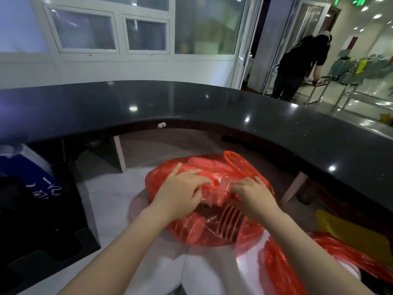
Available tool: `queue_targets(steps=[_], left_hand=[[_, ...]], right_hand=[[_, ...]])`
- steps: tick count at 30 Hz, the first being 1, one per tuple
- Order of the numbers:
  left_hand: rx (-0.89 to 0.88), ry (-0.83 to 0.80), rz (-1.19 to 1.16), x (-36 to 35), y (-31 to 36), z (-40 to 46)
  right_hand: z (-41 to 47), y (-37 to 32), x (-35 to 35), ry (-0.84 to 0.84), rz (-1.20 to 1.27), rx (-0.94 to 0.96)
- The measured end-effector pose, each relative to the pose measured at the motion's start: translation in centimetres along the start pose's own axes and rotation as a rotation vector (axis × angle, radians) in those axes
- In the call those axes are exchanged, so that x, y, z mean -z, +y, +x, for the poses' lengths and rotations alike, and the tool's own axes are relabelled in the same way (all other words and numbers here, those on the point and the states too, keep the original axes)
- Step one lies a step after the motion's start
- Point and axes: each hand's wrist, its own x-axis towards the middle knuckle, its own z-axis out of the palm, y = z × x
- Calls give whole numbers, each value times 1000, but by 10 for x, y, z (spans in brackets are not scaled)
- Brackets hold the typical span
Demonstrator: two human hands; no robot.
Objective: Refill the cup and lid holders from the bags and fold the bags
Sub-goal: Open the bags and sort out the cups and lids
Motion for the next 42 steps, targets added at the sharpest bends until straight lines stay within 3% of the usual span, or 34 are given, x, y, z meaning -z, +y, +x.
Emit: queue_targets(steps=[2,5,8,10,13,17,19,21,26,31,34,36,38,42], left_hand=[[237,-150,231,-6,-16,-1],[496,-216,397,-4,-44,-11],[666,-308,509,2,-70,-25],[736,-360,454,3,-85,-36],[766,-499,325,0,-93,-50],[777,-563,200,-5,-91,-60],[754,-468,243,-4,-89,-64],[695,-365,357,-1,-85,-65],[630,-360,498,1,-66,-75],[305,100,452,-3,-46,-70],[-59,349,463,-7,-40,-66],[-169,367,426,-12,-42,-66],[-152,263,423,-17,-43,-66],[86,-72,533,-24,-52,-61]], right_hand=[[-9,2,-1,102,81,86],[-28,13,-4,268,134,170],[-43,36,-12,101,37,-101],[-52,49,-22,-56,-67,-236],[-66,55,-42,-188,-49,-252],[-79,41,-60,-182,-59,-162],[-83,34,-61,-102,-94,-71],[-89,33,-64,94,-68,16],[-90,33,-66,509,-73,108],[-69,15,-53,734,-82,135],[-59,3,-52,765,-74,194],[-56,-1,-54,774,-61,113],[-52,1,-56,701,-83,15],[-39,13,-55,329,-133,-183]])
